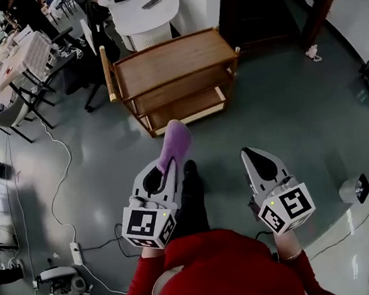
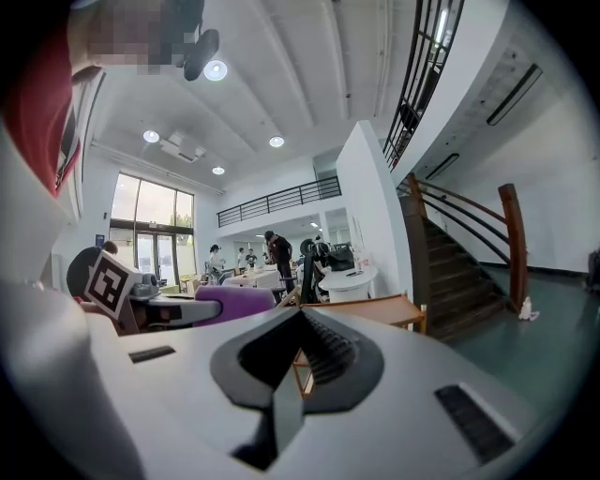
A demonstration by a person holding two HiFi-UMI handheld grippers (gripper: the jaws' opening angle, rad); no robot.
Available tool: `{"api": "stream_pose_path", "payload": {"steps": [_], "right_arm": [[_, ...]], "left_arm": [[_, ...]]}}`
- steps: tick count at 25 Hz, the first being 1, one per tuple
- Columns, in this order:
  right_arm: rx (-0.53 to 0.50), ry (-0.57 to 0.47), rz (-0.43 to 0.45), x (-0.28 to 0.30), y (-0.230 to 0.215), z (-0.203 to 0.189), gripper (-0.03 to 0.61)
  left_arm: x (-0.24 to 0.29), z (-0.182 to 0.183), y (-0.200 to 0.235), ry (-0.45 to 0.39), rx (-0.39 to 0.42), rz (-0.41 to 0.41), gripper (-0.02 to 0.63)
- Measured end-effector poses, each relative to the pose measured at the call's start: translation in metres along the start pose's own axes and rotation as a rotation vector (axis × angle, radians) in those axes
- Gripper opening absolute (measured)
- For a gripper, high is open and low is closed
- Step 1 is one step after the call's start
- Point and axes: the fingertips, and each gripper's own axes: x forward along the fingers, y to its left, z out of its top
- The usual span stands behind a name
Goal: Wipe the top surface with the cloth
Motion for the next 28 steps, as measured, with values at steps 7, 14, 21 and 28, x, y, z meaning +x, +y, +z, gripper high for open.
{"api": "stream_pose_path", "payload": {"steps": [7,14,21,28], "right_arm": [[-0.023,-0.001,-0.006,0.136,-0.056,0.035,0.005],[-0.021,0.01,-0.031,0.233,-0.108,0.077,0.005],[-0.058,0.04,0.012,0.294,-0.142,0.089,0.005],[-0.023,0.054,-0.015,0.3,-0.182,0.084,0.005]], "left_arm": [[0.115,-0.001,0.087,0.036,-0.061,-0.002,0.048],[0.201,0.044,0.156,0.038,-0.069,-0.005,0.048],[0.253,0.05,0.177,0.059,-0.101,0.033,0.048],[0.32,0.017,0.173,0.187,-0.174,-0.055,0.048]]}}
